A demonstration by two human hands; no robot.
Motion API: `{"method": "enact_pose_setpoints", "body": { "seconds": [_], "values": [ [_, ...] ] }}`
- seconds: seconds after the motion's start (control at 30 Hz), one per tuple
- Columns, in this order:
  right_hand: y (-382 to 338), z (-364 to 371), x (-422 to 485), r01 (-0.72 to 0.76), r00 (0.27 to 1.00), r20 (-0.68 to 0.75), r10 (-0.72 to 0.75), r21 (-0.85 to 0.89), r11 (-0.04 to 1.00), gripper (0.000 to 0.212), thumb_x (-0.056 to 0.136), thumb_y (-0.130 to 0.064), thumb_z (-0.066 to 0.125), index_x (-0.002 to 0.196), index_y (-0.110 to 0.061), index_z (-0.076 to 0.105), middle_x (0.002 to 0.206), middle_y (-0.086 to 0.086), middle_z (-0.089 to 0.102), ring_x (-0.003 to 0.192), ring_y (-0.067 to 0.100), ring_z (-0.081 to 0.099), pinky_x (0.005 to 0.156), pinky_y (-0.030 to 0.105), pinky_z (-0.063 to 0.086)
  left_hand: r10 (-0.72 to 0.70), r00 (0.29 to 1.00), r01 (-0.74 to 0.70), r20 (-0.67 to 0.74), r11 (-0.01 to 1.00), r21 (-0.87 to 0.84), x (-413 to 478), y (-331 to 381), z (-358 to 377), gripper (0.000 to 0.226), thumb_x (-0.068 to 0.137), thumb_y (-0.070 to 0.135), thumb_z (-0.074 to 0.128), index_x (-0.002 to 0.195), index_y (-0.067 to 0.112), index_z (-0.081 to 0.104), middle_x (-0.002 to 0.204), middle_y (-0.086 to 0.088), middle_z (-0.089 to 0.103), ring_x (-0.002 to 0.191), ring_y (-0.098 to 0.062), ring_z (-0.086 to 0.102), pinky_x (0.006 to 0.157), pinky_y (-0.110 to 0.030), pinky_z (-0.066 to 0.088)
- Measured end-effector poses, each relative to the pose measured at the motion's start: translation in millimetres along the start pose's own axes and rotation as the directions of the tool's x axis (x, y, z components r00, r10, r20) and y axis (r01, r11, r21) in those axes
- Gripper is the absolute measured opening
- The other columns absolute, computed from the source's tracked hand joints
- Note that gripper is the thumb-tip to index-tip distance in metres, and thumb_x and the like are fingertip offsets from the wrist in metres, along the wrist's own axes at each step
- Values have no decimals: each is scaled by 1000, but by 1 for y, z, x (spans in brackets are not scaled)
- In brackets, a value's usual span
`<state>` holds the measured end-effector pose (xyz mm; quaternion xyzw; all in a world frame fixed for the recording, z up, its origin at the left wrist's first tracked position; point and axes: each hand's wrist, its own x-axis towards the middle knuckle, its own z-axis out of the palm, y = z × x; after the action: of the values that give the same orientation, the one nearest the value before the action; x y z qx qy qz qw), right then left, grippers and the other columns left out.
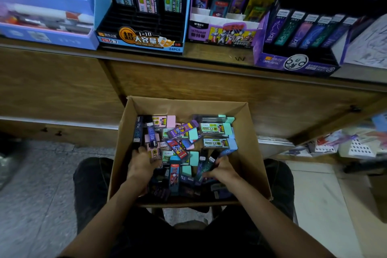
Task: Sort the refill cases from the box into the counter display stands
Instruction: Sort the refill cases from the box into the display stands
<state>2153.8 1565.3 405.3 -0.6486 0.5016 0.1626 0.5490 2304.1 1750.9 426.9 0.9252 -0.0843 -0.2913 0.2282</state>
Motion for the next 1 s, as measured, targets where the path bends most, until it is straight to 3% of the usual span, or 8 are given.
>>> {"method": "enact_pose_setpoints", "body": {
  "seconds": [0.07, 0.17, 0.33, 0.43, 0.6, 0.83, 0.9, 1.0],
  "values": [
    [0, -2, -3, -5, 1000, 4, 5, 28, 1000, 39, 69, 3, 79, 97, -9, 54, 102, 5, 64, 84, 12, 57, 57, 12, 43, -18, 1000, 18, 14, 1000, -11, 0, -1, 1, 47, 81, 26, 72, 112, -1, 49, 117, -20, 53, 104, -36, 56, 89, -43, 47],
    [-1, -7, -8, -53, 998, 17, 53, 48, 997, 20, 73, 2, 76, 76, -10, 60, 83, 1, 66, 66, 6, 55, 45, 12, 41, -27, 1000, 27, 5, 999, -17, -1, -1, 2, 55, 81, 35, 71, 113, -1, 45, 117, -20, 53, 106, -36, 56, 84, -40, 47],
    [-1, -10, -8, -136, 989, 73, 128, 127, 982, 32, 73, 11, 69, 99, -7, 62, 83, 5, 61, 79, 19, 57, 80, 40, 54, -48, 999, 48, 4, 998, 46, 0, 6, 3, 70, 77, 49, 70, 120, 1, 41, 120, -18, 50, 108, -34, 55, 82, -38, 45],
    [0, -10, -7, -133, 990, 68, 125, 130, 983, 34, 72, 14, 68, 100, -5, 63, 85, 8, 62, 83, 23, 58, 88, 44, 52, -78, 997, 78, 0, 996, 54, 1, 11, 4, 75, 76, 48, 72, 122, -1, 40, 123, -19, 50, 111, -34, 54, 86, -40, 47],
    [2, -14, -10, -125, 990, 88, 111, 181, 976, 38, 71, 12, 70, 101, -9, 62, 99, 11, 62, 100, 30, 60, 89, 45, 53, -124, 992, 124, 29, 992, 10, 3, 11, 3, 75, 74, 44, 75, 123, -3, 42, 124, -20, 53, 112, -35, 55, 91, -43, 48],
    [-2, -18, -17, -27, 997, 70, 14, 179, 983, 36, 75, 9, 67, 101, -14, 62, 90, 6, 65, 74, 16, 62, 54, 23, 50, -88, 994, 90, 70, 996, -19, -1, 13, 6, 81, 72, 36, 78, 129, 0, 32, 130, -21, 37, 119, -35, 43, 96, -39, 39],
    [-2, -19, -18, 24, 999, 37, -32, 199, 980, 33, 76, 6, 68, 100, -15, 64, 92, 7, 67, 76, 17, 63, 57, 22, 50, -78, 994, 79, 80, 997, -8, -2, 12, 5, 83, 71, 36, 78, 129, -2, 32, 131, -21, 38, 121, -35, 41, 98, -39, 38],
    [-3, -21, -19, 77, 997, -18, -75, 280, 957, 27, 77, 4, 68, 94, -16, 65, 102, 12, 66, 91, 27, 65, 76, 35, 56, -56, 997, 61, 60, 993, -97, -4, 13, 3, 73, 73, 24, 78, 123, -4, 33, 122, -19, 48, 119, -34, 46, 98, -37, 42]
  ]
}}
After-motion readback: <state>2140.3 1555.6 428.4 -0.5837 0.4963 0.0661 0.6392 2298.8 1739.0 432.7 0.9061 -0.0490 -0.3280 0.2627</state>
